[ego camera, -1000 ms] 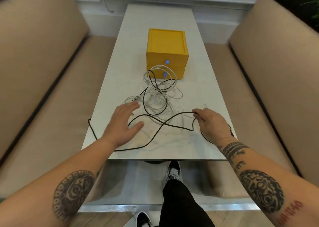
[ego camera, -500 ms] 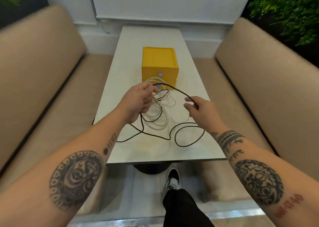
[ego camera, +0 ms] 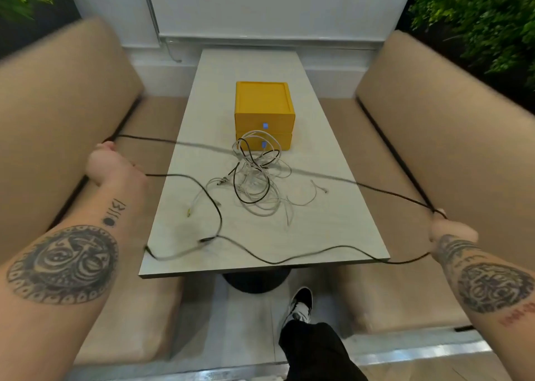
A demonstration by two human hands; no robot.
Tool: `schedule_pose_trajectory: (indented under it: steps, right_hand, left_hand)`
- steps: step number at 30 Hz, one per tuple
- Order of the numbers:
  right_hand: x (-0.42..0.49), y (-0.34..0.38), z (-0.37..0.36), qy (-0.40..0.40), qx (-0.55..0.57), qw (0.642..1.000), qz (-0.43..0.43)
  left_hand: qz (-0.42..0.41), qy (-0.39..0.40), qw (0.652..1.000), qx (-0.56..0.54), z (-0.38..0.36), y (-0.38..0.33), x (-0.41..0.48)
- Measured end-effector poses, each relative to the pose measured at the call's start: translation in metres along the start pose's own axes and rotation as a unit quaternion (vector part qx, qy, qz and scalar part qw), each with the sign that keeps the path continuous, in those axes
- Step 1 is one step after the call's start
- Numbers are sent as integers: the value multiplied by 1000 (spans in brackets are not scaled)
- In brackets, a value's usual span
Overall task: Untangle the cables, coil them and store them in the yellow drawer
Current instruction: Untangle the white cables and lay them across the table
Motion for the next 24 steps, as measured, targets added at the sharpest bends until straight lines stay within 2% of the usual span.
schedule_pose_trajectory:
  steps: [2, 5, 6, 7, 8, 11, 14, 16, 19, 22, 24]
  right_hand:
    - [28, -10, -12, 14, -22, 1000, 12]
    - [-37, 21, -4, 25, 22, 998, 57]
    - [-55, 32, -12, 49, 44, 995, 74]
    - [-68, 40, -22, 72, 63, 991, 94]
    - [-83, 50, -30, 87, 74, 986, 119]
    - [-105, 67, -45, 118, 24, 967, 224]
    - [-103, 62, -51, 135, -55, 950, 277]
    - [-95, 53, -51, 126, -93, 944, 290]
    - [-79, 38, -47, 102, -162, 939, 287]
    - [-65, 38, -35, 38, -185, 946, 264]
    - [-52, 45, -28, -14, -159, 958, 240]
  left_hand:
    - [-115, 10, 980, 162, 2, -4, 18]
    - [-165, 37, 939, 300, 0, 29, 9]
    - [-159, 53, 934, 314, 1, 40, -2]
    - [-101, 88, 956, 262, 3, 56, -14]
    - [-104, 113, 951, 268, 5, 67, -22]
    - [-185, 140, 882, 409, 15, 84, -23]
    - [-189, 157, 832, 497, 34, 98, -7]
    - [-196, 142, 804, 543, 51, 101, 7]
    - [-186, 125, 782, 581, 74, 113, 35]
    - [-178, 79, 802, 565, 87, 116, 48]
    - [-190, 68, 787, 583, 89, 116, 51]
Point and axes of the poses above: each hand's wrist, its own x-axis towards the middle knuckle, its own z-axis out of the back of the hand, y = z × x, the point moved 8 cm from there along x, towards the middle knuckle, and after that the axes turned 11 degrees about -y, right-handed, at the moved point
